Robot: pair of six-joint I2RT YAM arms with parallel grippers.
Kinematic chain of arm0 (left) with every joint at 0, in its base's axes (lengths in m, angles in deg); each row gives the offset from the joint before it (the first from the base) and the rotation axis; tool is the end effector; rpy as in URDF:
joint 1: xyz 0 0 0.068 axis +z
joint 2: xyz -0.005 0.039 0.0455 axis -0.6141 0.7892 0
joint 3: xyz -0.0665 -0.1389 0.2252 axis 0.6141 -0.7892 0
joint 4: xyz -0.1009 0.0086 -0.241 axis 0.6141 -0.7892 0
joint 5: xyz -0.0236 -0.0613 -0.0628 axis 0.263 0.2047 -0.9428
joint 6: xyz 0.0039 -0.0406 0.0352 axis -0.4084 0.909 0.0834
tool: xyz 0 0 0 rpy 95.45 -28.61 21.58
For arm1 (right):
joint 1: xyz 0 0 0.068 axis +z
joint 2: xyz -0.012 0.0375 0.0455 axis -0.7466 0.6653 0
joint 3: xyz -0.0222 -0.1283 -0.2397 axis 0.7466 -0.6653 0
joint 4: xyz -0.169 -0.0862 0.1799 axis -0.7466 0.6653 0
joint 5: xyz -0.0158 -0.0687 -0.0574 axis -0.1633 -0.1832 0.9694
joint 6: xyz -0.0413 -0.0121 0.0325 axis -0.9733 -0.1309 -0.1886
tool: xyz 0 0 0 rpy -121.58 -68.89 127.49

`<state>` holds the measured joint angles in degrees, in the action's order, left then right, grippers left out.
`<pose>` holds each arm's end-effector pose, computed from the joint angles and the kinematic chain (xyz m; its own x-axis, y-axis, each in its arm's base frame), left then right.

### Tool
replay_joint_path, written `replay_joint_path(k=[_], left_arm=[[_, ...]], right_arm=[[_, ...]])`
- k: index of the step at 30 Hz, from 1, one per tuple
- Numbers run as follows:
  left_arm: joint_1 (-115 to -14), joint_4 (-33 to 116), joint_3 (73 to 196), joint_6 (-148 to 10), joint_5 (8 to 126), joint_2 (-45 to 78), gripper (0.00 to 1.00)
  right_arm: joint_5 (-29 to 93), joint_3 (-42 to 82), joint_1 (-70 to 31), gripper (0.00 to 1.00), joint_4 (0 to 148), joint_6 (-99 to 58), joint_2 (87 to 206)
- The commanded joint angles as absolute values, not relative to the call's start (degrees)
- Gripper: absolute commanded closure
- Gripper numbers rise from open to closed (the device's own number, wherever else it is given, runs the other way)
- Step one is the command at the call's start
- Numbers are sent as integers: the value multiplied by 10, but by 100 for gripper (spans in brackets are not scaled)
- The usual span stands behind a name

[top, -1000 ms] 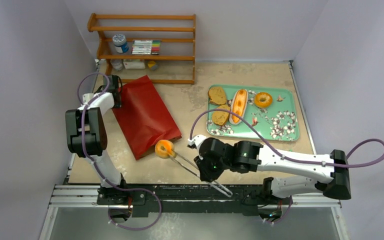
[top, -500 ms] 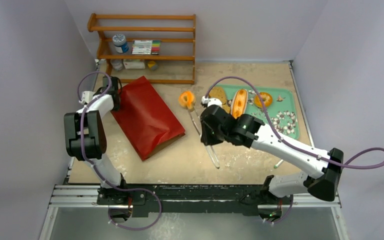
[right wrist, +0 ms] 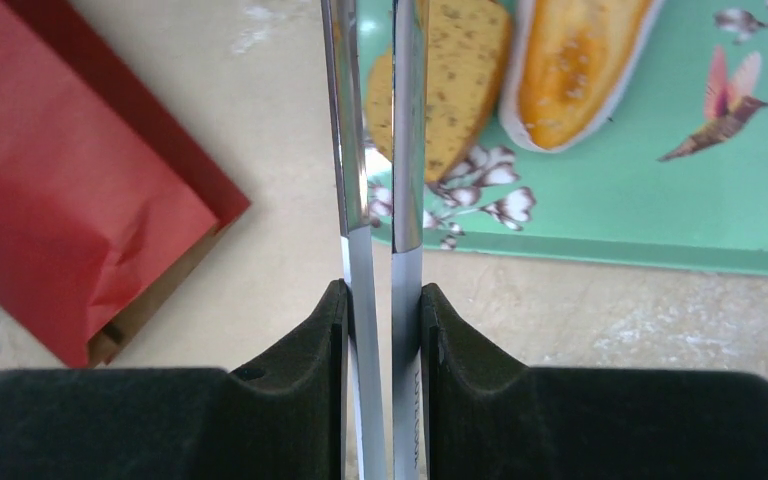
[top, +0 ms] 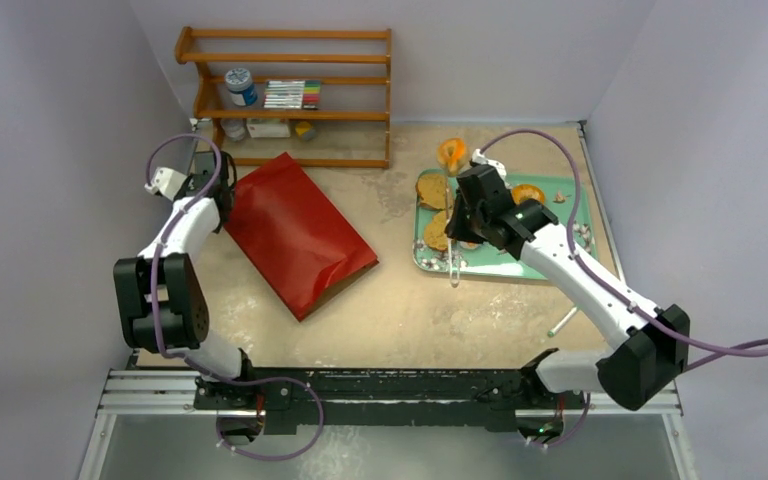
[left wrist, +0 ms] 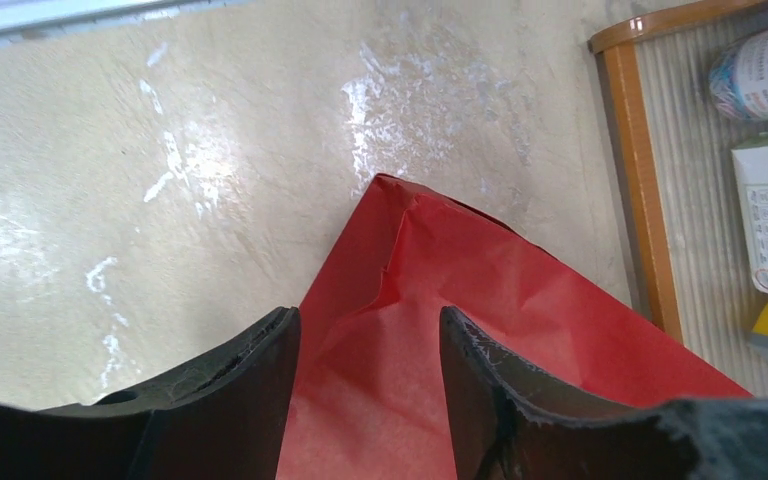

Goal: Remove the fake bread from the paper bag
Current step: Place the fake bread in the container.

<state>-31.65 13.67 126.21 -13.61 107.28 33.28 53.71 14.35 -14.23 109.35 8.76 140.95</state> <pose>0.3302 0.0548 0.2312 0.0479 -0.7795 -0.6246 -0.8966 0.2421 -0.3709 0.2415 0.1529 0.3317 -0.6782 0.2328 -0.6970 0.0069 0.9505 0.3107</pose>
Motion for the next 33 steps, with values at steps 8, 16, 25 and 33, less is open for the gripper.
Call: replay_joint_path(k=[8,16,25,33], left_arm=[[-333,121,1245,-214,1098,218,43],[-405,106,1259,-208,1132,189,43],[-419,106,1248,-215,1134,181,43],[-419,105,1254,-228,1138,178,43]], right_arm=[[542,51,-193,88,1086,174,1306],[528,-28,-215,86,1078,235,1273],[505,-104,-256,83,1042,278,1247],[480,-142,-307,82,1008,286,1254]])
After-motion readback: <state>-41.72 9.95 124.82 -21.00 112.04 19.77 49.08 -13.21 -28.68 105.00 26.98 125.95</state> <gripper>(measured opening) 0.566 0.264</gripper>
